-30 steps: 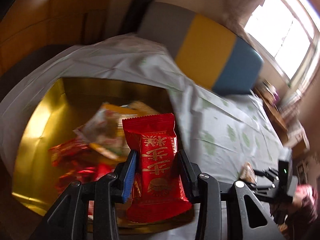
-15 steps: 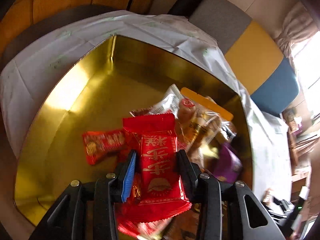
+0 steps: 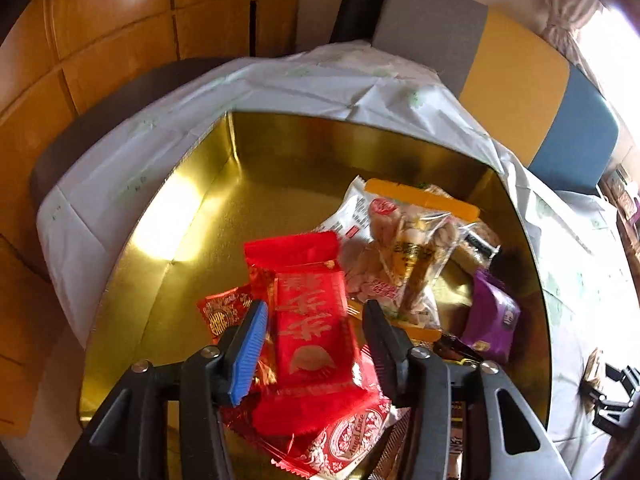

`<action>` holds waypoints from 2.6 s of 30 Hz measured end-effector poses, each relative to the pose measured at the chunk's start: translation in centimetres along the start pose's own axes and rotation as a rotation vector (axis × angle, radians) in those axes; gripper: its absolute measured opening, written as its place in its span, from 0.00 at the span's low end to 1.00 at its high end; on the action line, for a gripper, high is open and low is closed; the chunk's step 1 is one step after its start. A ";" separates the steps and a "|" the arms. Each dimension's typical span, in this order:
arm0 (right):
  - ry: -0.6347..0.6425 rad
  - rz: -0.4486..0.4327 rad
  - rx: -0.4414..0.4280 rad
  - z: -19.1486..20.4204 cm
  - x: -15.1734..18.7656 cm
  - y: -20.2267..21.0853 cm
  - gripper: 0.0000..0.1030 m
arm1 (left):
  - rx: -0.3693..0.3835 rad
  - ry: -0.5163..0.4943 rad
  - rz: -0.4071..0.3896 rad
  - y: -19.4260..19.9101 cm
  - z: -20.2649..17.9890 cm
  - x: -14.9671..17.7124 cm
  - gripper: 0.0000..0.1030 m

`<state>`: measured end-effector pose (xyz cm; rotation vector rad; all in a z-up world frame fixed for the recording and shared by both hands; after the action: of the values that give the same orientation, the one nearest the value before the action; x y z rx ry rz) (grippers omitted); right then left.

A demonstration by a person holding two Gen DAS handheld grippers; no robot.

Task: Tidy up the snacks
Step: 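Carry the red packet into the gold tray and open the left gripper while the right holds the rice cake, then carry the rice cake bag into the gold tray and open the right gripper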

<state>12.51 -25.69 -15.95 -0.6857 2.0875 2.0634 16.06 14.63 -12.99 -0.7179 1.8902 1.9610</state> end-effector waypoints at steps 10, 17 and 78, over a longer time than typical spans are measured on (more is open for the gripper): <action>0.008 -0.004 0.010 0.0 0.0 0.1 0.61 | -0.035 -0.056 -0.112 4.5 -1.3 -0.5 0.55; 0.013 -0.009 0.017 0.0 0.1 0.2 0.61 | -0.026 -0.093 -0.132 6.1 -2.4 0.1 0.55; 0.056 -0.192 -0.326 23.3 -11.1 8.2 0.59 | -0.037 -0.019 -0.180 8.9 2.7 2.1 0.55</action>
<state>13.95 -0.83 -5.38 -0.9565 1.6467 2.3155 9.01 16.41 -6.84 -0.8458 1.7182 1.8881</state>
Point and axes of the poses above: each gripper's, at about its wrist camera, not at the fingertips, and y roughly against the way its jaws point, z to its left, x to its underside, the point moved 9 cm from there along -y, roughly the way its jaws point, and after that the axes turned 8 degrees about -y, right-handed, at the moved point
